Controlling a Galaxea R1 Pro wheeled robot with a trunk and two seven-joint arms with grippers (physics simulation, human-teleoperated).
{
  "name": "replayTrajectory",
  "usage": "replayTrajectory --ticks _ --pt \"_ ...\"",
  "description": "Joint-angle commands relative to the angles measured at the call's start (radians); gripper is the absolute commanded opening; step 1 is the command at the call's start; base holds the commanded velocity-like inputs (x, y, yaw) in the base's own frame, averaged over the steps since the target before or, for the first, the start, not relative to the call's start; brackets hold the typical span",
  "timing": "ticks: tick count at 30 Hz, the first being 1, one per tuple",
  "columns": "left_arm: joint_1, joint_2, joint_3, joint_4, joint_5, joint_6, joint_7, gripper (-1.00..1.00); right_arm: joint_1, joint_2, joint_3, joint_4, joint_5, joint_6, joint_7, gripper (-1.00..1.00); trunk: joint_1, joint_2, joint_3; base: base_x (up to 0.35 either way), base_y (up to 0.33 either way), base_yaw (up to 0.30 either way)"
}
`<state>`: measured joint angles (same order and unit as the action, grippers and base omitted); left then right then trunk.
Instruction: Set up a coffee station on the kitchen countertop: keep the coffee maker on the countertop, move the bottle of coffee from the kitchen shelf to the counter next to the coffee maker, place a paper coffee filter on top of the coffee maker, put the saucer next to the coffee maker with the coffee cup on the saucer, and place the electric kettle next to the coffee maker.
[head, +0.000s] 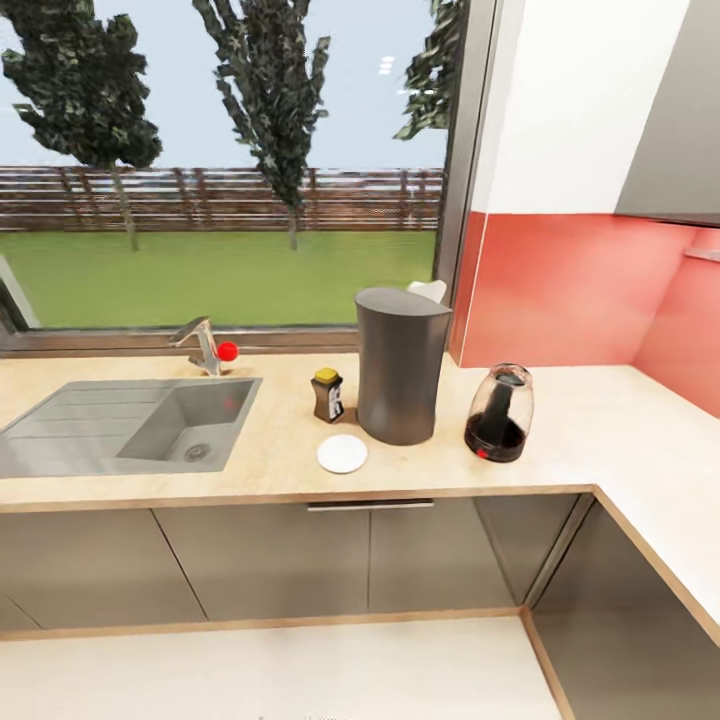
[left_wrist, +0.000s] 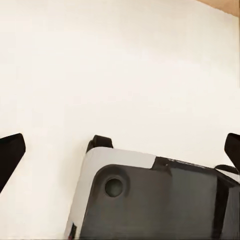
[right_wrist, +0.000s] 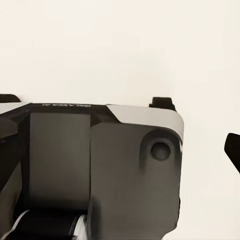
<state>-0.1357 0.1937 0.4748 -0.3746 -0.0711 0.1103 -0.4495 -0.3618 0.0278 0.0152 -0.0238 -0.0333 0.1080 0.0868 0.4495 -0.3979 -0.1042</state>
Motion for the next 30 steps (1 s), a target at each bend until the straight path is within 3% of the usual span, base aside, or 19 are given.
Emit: replayTrajectory --ticks 1,5,10,12,15,27,30 --pt "-0.001 -0.003 0.008 0.062 -0.093 -0.041 0.098 1.0 0.0 0.0 0.002 -0.002 -0.003 0.008 0.002 1.0 0.001 -0.002 -0.003 0.0 0.0 0.182" --pt "0.001 0.0 0.007 0.182 -0.206 -0.07 0.242 1.0 0.0 0.0 0.0 -0.002 -0.003 0.006 0.0 1.0 0.001 -0.002 -0.005 0.0 0.0 0.091" --pt "0.014 -0.003 0.007 0.229 -0.28 -0.072 0.389 1.0 0.0 0.0 0.003 -0.002 -0.002 0.007 0.002 1.0 0.001 -0.002 -0.006 0.0 0.0 0.012" --pt "0.023 -0.006 0.007 0.238 -0.291 -0.071 0.468 1.0 0.0 0.0 0.003 -0.002 -0.002 0.006 0.002 1.0 0.001 -0.002 -0.006 0.0 0.0 0.002" --pt "0.026 -0.009 0.008 0.249 -0.295 -0.071 0.509 1.0 0.0 0.0 0.002 -0.002 -0.003 0.005 0.004 1.0 0.001 -0.002 -0.006 0.0 0.0 0.0" --pt "0.027 -0.011 0.012 0.251 -0.293 -0.084 0.522 1.0 0.0 -0.002 0.0 -0.002 -0.004 0.006 0.002 1.0 0.001 -0.002 -0.006 0.0 0.0 0.001" --pt "0.027 -0.016 0.013 0.252 -0.296 -0.08 0.518 1.0 0.0 -0.003 0.0 -0.001 -0.001 0.006 -0.002 1.0 0.001 -0.002 -0.006 0.0 0.0 0.268"
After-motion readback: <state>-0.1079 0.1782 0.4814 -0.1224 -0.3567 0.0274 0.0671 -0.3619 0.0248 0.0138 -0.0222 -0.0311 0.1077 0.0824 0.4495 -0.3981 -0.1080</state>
